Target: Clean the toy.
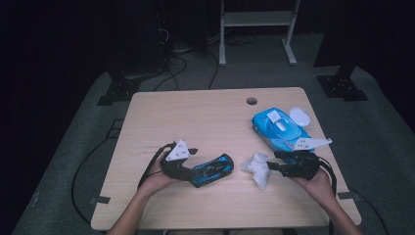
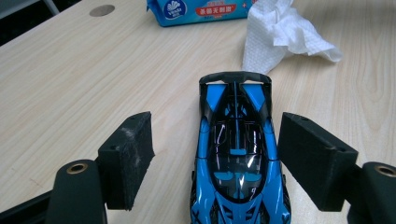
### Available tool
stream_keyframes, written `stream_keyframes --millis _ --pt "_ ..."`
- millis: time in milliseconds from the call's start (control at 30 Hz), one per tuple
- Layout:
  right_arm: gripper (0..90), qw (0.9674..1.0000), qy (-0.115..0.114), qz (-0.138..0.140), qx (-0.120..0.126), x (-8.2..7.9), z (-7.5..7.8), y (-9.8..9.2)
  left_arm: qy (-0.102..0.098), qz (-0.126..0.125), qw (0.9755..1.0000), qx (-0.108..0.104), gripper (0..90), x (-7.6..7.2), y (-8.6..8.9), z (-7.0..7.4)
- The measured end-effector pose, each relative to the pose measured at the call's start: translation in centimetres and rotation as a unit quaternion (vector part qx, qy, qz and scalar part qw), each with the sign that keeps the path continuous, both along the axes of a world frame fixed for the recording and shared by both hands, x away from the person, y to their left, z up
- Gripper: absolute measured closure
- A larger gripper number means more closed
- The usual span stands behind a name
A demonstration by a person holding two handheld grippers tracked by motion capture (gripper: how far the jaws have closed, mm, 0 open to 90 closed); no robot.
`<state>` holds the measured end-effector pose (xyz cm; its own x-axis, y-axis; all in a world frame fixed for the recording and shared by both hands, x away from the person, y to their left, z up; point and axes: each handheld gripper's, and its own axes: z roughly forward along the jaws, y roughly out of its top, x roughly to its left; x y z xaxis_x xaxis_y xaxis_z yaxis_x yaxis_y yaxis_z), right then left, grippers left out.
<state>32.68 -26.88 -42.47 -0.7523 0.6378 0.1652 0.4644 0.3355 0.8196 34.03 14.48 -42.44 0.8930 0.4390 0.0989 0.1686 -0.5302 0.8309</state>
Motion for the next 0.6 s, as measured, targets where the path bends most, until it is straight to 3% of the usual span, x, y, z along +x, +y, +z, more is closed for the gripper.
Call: stream_keyframes --millis 600 --pt "38.3 1.0 -0.005 -0.005 -0.001 -1.0 -0.1 -1.3 0.001 0.016 0.9999 -0.003 24.7 -0.3 1.4 0.1"
